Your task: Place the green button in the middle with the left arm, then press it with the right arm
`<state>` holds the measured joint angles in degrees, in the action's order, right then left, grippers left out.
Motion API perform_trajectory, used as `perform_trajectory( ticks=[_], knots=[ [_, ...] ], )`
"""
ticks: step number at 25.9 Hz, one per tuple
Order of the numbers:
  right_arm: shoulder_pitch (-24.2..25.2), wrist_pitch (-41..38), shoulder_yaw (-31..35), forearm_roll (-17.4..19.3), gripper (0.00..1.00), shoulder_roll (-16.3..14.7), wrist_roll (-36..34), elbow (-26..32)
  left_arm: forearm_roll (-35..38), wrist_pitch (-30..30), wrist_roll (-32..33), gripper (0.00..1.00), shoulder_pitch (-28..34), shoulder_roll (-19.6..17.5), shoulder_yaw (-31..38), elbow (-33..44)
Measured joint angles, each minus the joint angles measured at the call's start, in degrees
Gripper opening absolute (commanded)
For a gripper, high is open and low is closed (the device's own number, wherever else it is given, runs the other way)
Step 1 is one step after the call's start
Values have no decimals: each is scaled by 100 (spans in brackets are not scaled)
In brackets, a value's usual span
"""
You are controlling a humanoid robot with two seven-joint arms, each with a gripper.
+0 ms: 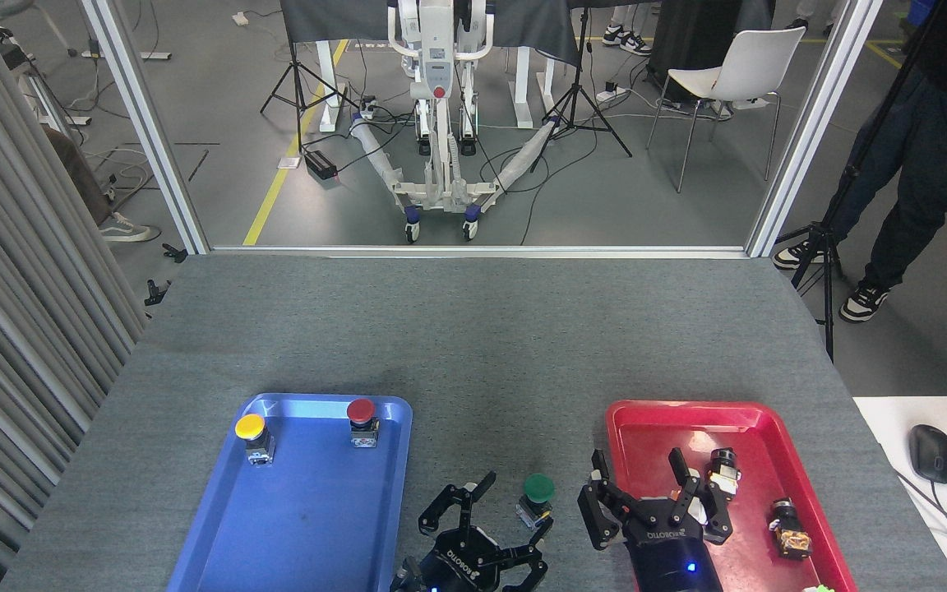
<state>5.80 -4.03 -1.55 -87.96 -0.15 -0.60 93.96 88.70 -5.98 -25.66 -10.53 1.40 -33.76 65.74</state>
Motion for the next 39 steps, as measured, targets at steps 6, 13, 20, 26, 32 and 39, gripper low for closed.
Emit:
perform_trajectory(
  ticks=[6,13,20,26,32,39],
  knots=[
    [-1,8,-248,-85,44,21,50,0,-105,843,54,96,822,-717,758,1436],
    [2,15,-497,-411,8,32,60,-15,-1060,0,218,98,1415,-1293,2881,1702],
    [-6,50,-639,-648,1,39,64,-217,-1376,-552,912,99,1496,-1476,3548,1669],
    [-21,163,-704,-675,1,48,80,-482,-1457,-600,1345,99,1497,-1554,3612,1643],
    [-60,163,-737,-674,1,42,44,-544,-1483,-644,1403,99,1494,-1561,3621,1658],
    [-144,141,-895,-670,2,34,31,-693,-1499,-634,1381,99,1503,-1542,3622,1655]
  ],
)
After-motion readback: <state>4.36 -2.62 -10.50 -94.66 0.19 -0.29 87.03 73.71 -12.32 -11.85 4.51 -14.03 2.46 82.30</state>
